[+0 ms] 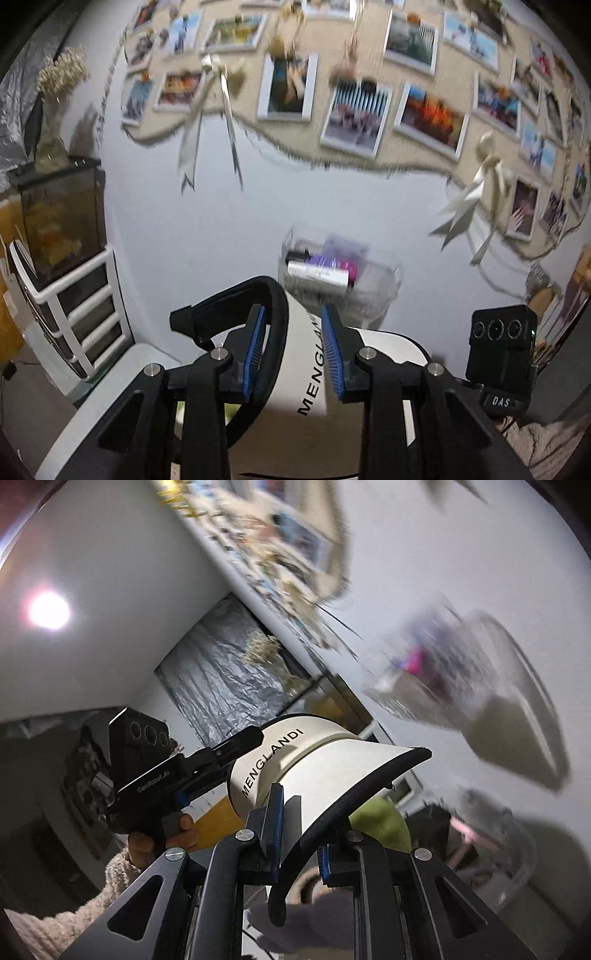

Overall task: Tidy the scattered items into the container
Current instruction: 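Carry the white visor with both grippers toward the clear container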

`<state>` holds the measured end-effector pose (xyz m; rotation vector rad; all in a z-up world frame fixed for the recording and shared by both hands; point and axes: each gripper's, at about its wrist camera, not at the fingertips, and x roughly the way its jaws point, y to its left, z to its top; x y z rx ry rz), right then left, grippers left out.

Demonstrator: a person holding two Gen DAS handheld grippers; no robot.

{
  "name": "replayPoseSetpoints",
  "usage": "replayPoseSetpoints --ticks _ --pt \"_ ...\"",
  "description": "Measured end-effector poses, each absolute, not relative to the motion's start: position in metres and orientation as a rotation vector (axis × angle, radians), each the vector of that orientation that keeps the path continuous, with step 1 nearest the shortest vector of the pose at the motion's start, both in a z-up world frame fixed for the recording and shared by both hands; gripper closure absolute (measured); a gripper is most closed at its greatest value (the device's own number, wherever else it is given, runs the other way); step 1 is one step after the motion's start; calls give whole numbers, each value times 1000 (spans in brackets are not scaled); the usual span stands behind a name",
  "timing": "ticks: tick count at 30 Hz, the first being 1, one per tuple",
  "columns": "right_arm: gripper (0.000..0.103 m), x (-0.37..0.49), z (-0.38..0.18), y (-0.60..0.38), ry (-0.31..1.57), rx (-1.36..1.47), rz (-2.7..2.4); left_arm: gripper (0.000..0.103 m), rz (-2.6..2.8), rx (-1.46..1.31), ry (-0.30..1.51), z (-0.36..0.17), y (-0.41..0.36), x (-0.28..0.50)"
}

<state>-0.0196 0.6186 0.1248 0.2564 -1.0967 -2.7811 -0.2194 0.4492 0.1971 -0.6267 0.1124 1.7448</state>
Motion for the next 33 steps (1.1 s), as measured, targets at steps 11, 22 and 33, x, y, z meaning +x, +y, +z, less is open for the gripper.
replayPoseSetpoints --ticks 11,22,33 --pt "84 -23 80 649 -1247 312 -2718 73 1794 -701 251 171 492 -211" --pt "82 -41 25 658 -1543 487 -2590 73 1825 -817 336 124 496 -215" --pt "80 -55 22 662 -1474 613 -2655 30 1839 -847 227 114 484 -219"
